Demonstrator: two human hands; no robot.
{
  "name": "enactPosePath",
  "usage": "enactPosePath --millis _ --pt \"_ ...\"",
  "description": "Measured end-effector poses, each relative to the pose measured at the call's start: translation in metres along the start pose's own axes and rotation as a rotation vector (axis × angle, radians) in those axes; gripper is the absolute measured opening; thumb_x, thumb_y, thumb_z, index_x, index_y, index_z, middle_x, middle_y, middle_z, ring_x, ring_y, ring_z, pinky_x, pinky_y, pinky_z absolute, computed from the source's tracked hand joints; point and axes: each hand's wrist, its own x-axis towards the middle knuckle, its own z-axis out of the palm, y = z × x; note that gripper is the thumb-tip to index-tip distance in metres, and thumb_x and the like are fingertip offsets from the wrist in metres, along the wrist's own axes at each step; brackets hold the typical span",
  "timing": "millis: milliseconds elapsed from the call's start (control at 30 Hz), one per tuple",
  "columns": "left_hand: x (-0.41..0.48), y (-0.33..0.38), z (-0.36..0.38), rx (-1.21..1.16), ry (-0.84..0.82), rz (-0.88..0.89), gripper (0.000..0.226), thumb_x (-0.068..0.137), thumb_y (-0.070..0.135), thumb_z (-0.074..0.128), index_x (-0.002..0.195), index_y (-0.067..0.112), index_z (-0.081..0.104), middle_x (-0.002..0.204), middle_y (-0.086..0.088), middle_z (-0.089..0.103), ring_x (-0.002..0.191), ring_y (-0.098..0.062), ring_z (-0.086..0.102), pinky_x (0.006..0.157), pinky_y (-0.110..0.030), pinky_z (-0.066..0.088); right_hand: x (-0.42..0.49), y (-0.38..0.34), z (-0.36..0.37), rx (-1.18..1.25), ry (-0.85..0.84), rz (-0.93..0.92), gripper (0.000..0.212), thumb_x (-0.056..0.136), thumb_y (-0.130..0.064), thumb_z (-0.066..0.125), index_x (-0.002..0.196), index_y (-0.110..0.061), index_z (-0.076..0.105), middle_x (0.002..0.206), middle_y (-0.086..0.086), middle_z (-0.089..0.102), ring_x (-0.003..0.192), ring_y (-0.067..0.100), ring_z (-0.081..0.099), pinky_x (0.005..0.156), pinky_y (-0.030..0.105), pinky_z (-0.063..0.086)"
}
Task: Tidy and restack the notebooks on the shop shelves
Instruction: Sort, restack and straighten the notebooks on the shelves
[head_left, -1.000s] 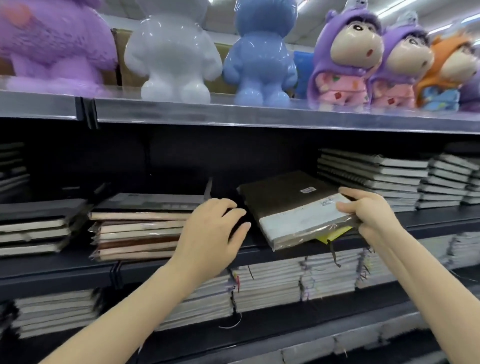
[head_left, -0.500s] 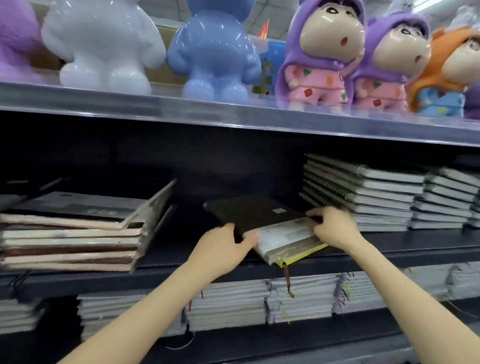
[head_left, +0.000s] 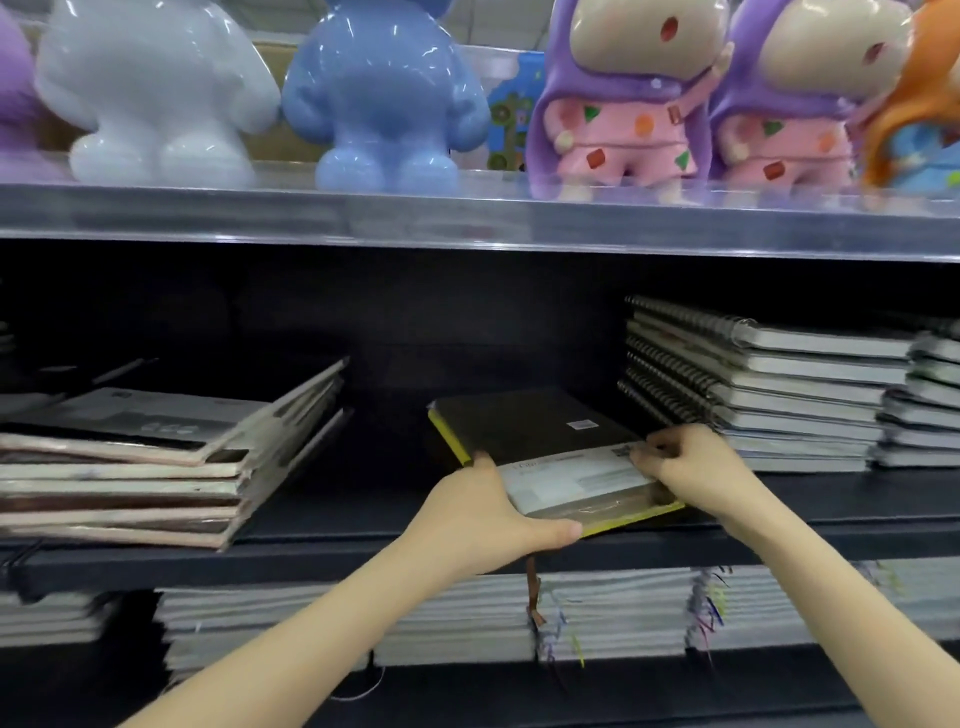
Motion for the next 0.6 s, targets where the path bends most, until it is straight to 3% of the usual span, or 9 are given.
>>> enactPosePath --millis 67,133,200,367,533,600 --pt "0.001 0.002 0.001 0.03 0.018 -0.009 0.096 0.059 0.071 0.068 0.13 0.012 0.043 0.11 0.008 0.058 0.098 -0.009 0.057 0.079 -0.027 0.054 0.006 -0.002 0.001 0.015 -0.024 0.012 0.016 0.086 -0.029 0.065 0.095 -0.016 0.065 0.078 0.001 0.07 0.083 0.025 0.066 0.073 0.033 0.048" --pt "0.001 0.004 0.0 0.063 0.036 -0.016 0.085 0.062 0.068 0.069 0.123 0.012 0.046 0.104 0.008 0.057 0.093 -0.009 0.056 0.075 -0.026 0.053 0.01 -0.004 0.003 0.001 -0.021 0.023 0.035 0.086 -0.03 0.066 0.114 -0.01 0.064 0.095 0.005 0.069 0.093 0.025 0.064 0.079 0.032 0.048" --pt "0.001 0.006 0.0 0.081 0.034 -0.021 0.077 0.063 0.065 0.07 0.116 0.013 0.048 0.098 0.009 0.056 0.088 -0.008 0.054 0.068 -0.024 0.051 0.011 -0.003 0.004 -0.008 -0.013 0.029 0.043 0.086 -0.032 0.065 0.121 -0.008 0.062 0.104 0.006 0.068 0.096 0.026 0.064 0.084 0.034 0.05" --pt "0.01 -0.004 -0.009 0.104 -0.023 -0.015 0.085 0.057 0.067 0.073 0.121 0.016 0.05 0.11 0.007 0.058 0.096 -0.01 0.056 0.082 -0.03 0.054 -0.001 -0.005 0.007 -0.106 0.043 0.015 0.042 0.089 -0.037 0.06 0.121 -0.011 0.062 0.115 0.006 0.067 0.107 0.027 0.06 0.086 0.032 0.046" --pt "0.01 -0.007 -0.028 0.073 -0.093 0.021 0.068 0.064 0.056 0.077 0.118 0.023 0.053 0.107 0.014 0.057 0.09 -0.001 0.053 0.071 -0.011 0.045 -0.013 -0.014 0.011 -0.167 0.084 0.029 0.038 0.091 -0.04 0.056 0.114 -0.01 0.063 0.108 0.011 0.068 0.103 0.031 0.06 0.081 0.034 0.046" --pt "0.007 -0.004 -0.031 0.066 -0.117 0.029 0.064 0.068 0.053 0.077 0.12 0.025 0.052 0.112 0.012 0.059 0.09 0.0 0.053 0.073 -0.011 0.043 -0.015 -0.018 0.011 -0.227 0.071 0.033 0.039 0.092 -0.041 0.052 0.112 -0.009 0.063 0.109 0.012 0.067 0.103 0.033 0.06 0.08 0.034 0.046"
